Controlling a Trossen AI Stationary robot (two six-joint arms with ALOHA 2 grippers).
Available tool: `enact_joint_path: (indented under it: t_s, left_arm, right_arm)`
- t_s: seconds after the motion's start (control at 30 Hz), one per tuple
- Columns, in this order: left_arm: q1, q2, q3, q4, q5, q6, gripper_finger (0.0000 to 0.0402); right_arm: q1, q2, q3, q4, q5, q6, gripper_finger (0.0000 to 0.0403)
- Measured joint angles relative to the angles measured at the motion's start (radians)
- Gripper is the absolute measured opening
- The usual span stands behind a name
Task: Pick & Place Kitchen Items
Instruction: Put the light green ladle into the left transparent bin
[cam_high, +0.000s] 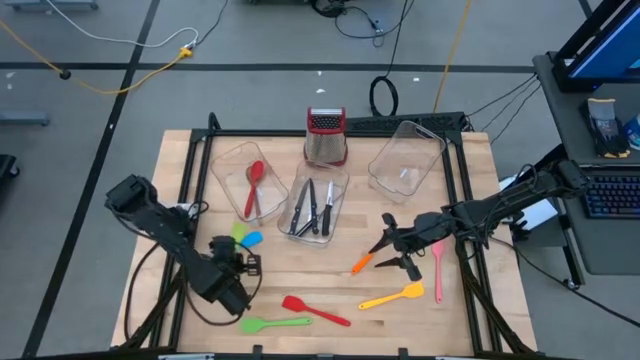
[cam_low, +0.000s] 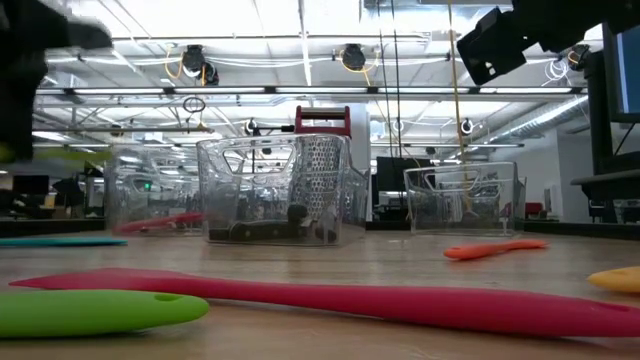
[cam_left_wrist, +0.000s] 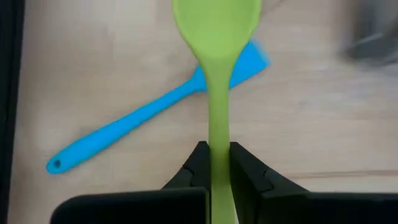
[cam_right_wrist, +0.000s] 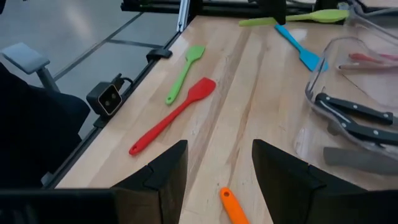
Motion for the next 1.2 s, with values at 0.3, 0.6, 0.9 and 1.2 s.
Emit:
enact_joint_path:
  t_s: [0.3, 0.6, 0.9, 1.2]
  left_arm:
    - [-0.037, -0.057, 0.196, -0.196, -0.395, 0.113, 0.0018]
    - [0.05, -0.222, 0.197, -0.274, -0.51, 0.217, 0.0018]
    - [0.297, -0.37, 0.196, -0.273, -0.55, 0.388, 0.0018]
    - [0.566, -0.371, 0.196, -0.271, -0.474, 0.471, 0.0018]
  right_arm:
    - [0.0, 0.0, 0.001, 0.007, 0.0, 0.0, 0.0173]
    - [0.0, 0.0, 0.001, 0.007, -0.002, 0.0, 0.0173]
    - [0.0, 0.0, 0.001, 0.007, -0.002, 0.0, 0.0173]
    - [0.0, 0.0, 0.0, 0.006, -0.003, -0.003, 0.0172]
